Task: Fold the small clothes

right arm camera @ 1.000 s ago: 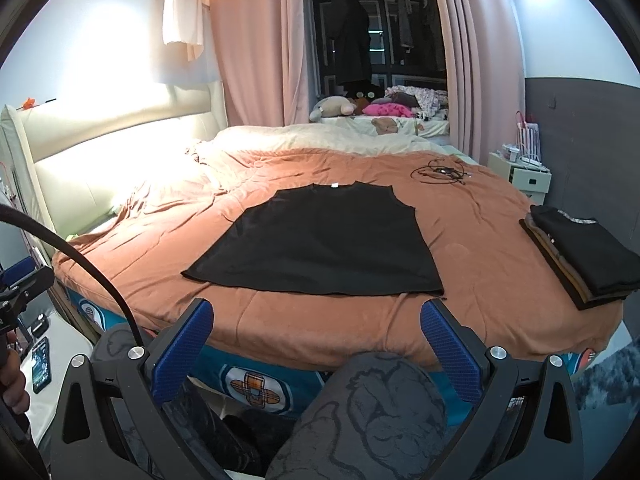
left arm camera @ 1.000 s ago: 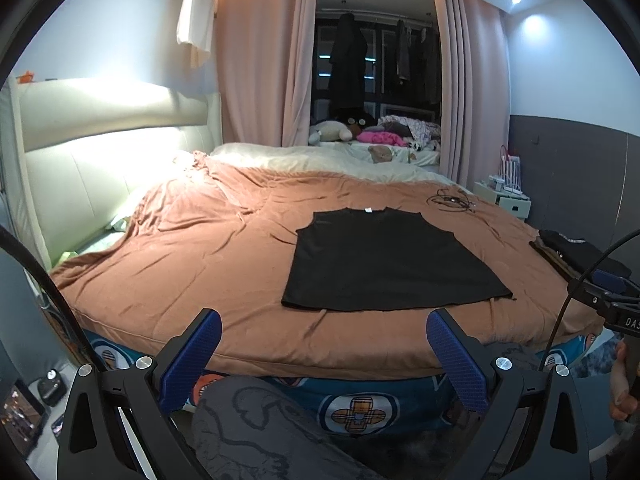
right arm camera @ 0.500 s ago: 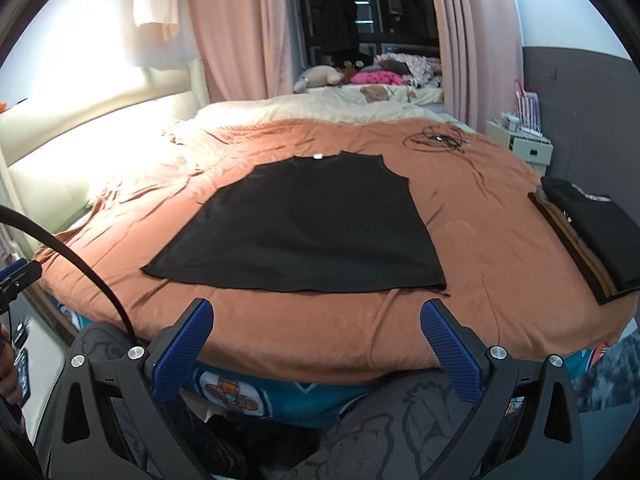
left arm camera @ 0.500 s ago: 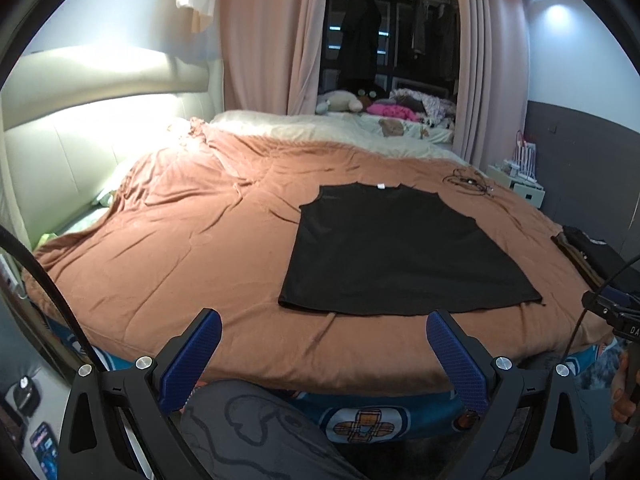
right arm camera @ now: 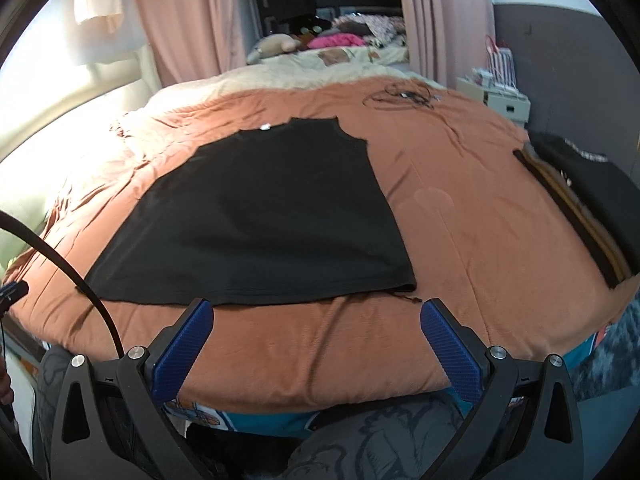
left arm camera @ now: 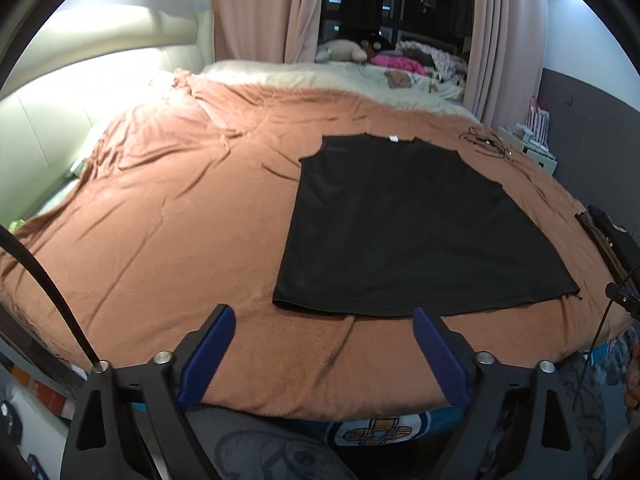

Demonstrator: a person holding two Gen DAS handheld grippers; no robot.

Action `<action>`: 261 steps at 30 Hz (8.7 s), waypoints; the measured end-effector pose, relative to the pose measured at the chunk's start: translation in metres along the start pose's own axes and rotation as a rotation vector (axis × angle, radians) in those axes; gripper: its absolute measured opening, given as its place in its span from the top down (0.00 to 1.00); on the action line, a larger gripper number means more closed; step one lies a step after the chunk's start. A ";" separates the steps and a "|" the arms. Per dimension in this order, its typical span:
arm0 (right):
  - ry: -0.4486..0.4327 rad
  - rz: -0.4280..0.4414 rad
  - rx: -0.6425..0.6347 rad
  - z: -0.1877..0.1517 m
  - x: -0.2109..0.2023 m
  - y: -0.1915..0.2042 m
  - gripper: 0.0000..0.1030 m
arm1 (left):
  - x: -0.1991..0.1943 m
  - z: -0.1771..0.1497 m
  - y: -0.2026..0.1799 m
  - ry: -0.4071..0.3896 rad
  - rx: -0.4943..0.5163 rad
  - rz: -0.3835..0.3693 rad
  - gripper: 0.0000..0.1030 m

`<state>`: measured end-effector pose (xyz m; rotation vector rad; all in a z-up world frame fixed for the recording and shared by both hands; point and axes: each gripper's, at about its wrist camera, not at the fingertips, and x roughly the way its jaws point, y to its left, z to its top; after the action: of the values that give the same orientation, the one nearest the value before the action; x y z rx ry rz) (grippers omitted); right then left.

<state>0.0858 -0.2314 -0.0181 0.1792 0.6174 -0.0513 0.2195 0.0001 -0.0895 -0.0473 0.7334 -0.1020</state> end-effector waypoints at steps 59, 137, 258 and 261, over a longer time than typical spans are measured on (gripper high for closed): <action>0.155 0.096 0.475 0.062 0.061 -0.048 0.98 | 0.067 0.031 0.068 0.176 -0.258 -0.034 0.95; 0.156 0.011 0.155 0.217 0.210 -0.003 0.98 | 0.213 0.171 0.067 0.214 -0.117 0.002 0.95; 0.288 -0.168 -0.122 0.332 0.482 0.024 0.78 | 0.417 0.284 0.049 0.298 0.136 0.017 0.68; 0.284 -0.145 -0.101 0.332 0.467 0.014 0.44 | 0.400 0.279 0.054 0.304 0.114 0.003 0.61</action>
<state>0.6570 -0.2753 -0.0215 0.0432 0.9139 -0.1364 0.7057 0.0121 -0.1534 0.0800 1.0299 -0.1504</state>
